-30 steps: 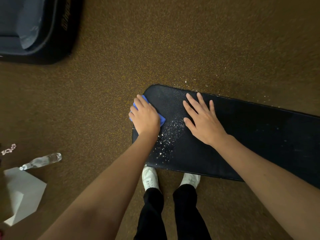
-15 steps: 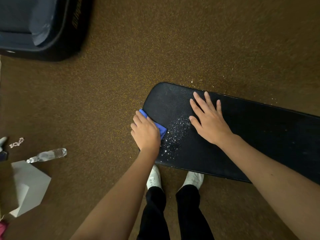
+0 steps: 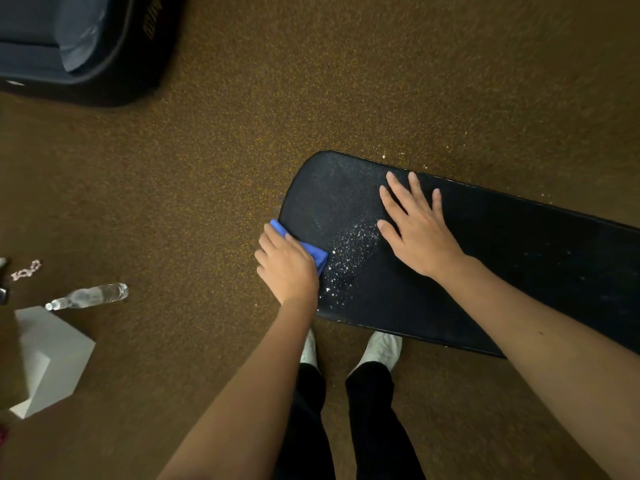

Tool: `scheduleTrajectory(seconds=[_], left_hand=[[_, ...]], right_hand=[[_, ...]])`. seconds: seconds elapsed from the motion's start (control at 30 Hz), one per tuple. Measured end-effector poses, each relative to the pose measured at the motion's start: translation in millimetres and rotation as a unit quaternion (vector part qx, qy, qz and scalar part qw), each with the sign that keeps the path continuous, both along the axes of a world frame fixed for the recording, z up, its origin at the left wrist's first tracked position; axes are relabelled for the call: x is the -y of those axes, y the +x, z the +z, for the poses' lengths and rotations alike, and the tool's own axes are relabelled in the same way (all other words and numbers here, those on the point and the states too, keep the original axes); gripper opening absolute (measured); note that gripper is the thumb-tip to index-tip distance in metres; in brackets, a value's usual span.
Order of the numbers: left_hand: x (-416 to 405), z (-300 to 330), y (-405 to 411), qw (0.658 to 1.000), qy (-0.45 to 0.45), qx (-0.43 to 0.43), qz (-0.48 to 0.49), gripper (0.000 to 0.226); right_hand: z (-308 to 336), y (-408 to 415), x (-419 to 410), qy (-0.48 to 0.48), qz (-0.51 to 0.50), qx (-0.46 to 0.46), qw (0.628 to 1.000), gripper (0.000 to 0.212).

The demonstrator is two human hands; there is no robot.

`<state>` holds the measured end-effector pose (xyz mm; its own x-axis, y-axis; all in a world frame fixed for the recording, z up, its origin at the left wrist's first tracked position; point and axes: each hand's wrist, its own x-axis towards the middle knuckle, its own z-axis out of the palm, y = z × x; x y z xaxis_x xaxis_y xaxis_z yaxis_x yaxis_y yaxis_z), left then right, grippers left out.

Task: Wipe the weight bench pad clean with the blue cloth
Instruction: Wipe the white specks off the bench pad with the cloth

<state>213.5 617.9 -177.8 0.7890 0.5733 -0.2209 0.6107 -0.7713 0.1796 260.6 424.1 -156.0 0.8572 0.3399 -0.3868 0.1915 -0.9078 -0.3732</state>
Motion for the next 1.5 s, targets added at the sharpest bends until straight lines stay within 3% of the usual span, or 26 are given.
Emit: scheduleTrajectory(seconds=[0.13,0.3,0.57,0.7,0.9,1.1,1.17,1.33,1.5], left_hand=[[0.6,4.8,-14.8,0.998,-0.034,-0.016,-0.059,0.057],[-26.9,-1.2,4.8,0.984,-0.056,0.025,-0.169,0.069],[-6.6,1.0,-54.0,0.987,-0.061,0.042,-0.141,0.052],[-26.9,-4.4,-47.5,0.967,-0.029,0.021,-0.252,0.057],[-22.6,-1.9,-40.0,0.971,-0.017,0.037,-0.236,0.053],[2.8,-0.1,-83.8,0.931,0.025,0.013,-0.364,0.051],[-3.7,-1.9,-74.2,0.93,0.03,0.016,-0.365,0.051],[-1.8,-3.2,-41.1,0.978,-0.002,0.022,-0.209,0.053],[42.7,-3.2,-75.4,0.948,0.005,0.042,-0.316,0.05]], right_hand=[[1.2,-0.4,0.4,0.001,0.002,0.0,1.0,0.058],[2.0,-0.8,3.5,0.003,0.011,-0.002,1.0,0.058],[4.1,-12.3,3.7,0.004,0.011,-0.004,1.0,0.059],[5.0,-20.7,7.5,0.0,0.021,-0.006,1.0,0.06],[5.4,-40.0,7.1,-0.009,0.01,0.006,1.0,0.061],[5.4,-63.9,14.1,-0.042,-0.021,0.007,0.999,0.061],[5.2,-71.4,19.1,-0.047,-0.029,0.007,0.998,0.061],[3.8,-89.0,25.0,-0.044,-0.053,0.004,0.998,0.062],[2.5,-97.3,23.6,-0.055,-0.074,-0.006,0.996,0.062]])
